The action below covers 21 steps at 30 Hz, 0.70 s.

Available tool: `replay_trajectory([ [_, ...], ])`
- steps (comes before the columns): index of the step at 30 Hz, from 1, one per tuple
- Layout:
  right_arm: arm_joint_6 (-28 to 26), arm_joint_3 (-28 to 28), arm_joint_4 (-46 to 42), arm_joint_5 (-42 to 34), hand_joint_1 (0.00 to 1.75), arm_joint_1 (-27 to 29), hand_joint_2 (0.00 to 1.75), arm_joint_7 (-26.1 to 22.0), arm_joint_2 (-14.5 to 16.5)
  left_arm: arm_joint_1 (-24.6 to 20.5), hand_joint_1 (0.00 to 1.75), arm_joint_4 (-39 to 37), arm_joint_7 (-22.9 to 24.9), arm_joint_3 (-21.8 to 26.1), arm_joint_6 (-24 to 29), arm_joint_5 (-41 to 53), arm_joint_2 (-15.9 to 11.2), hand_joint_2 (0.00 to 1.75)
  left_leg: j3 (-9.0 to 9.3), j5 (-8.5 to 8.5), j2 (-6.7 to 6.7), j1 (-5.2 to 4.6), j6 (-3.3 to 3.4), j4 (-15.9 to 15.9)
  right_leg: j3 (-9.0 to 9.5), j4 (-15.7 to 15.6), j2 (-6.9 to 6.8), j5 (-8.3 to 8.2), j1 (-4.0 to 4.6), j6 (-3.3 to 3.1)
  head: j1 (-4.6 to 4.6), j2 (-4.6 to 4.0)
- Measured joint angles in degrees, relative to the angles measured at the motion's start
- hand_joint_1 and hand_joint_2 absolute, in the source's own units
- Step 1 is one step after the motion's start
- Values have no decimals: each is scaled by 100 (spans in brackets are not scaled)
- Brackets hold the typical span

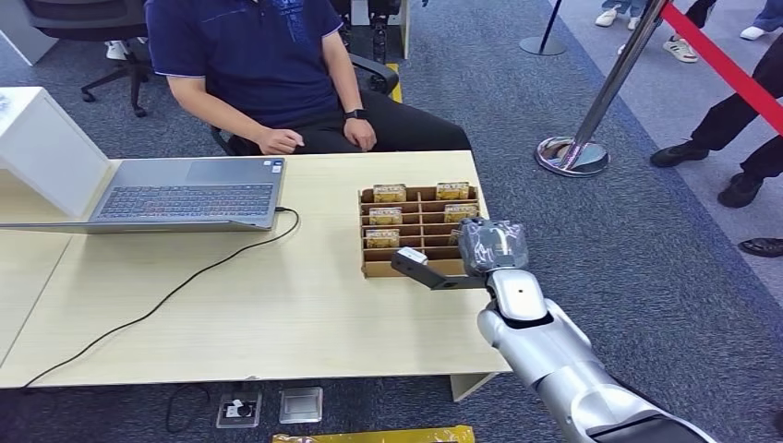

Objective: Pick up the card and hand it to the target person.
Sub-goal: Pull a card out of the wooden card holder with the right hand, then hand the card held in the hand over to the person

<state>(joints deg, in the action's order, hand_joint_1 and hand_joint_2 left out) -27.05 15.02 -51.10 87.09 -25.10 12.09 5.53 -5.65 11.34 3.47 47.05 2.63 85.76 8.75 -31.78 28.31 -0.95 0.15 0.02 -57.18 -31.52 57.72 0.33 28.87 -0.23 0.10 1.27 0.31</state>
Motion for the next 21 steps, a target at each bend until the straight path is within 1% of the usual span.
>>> replay_trajectory([
  [5,-9,1,-565,-79,175,192,175,-201,-2,8,0,0,-22,25,28,-29,-3,0,-6,0,-1,0,0,0,-5,0,0,0,0,0,-2,0],
  [9,-22,49,-1329,-509,175,317,175,-607,-7,9,0,0,-56,70,74,-56,-4,0,-12,0,0,0,0,0,-12,1,0,0,0,-1,-2,0],
  [12,-11,142,-1880,-788,175,329,175,-815,-12,9,0,0,-71,110,108,-69,-6,0,-15,0,0,0,0,1,-14,1,0,0,0,-1,-1,0],
  [16,14,327,-2434,-985,175,290,175,-993,-12,5,0,0,-78,142,150,-73,-6,0,-15,0,0,0,0,1,-13,1,0,0,0,-1,0,1],
  [19,65,452,-2563,-1127,175,144,175,-1034,-9,-9,0,0,-76,143,154,-73,-6,0,-16,-1,0,0,0,1,-13,1,0,0,0,-1,2,1],
  [21,102,525,-2515,-1300,175,-49,175,-1061,7,-37,0,0,-66,143,146,-64,-6,0,-16,-3,0,0,0,1,-13,2,0,-1,0,-1,4,1],
])
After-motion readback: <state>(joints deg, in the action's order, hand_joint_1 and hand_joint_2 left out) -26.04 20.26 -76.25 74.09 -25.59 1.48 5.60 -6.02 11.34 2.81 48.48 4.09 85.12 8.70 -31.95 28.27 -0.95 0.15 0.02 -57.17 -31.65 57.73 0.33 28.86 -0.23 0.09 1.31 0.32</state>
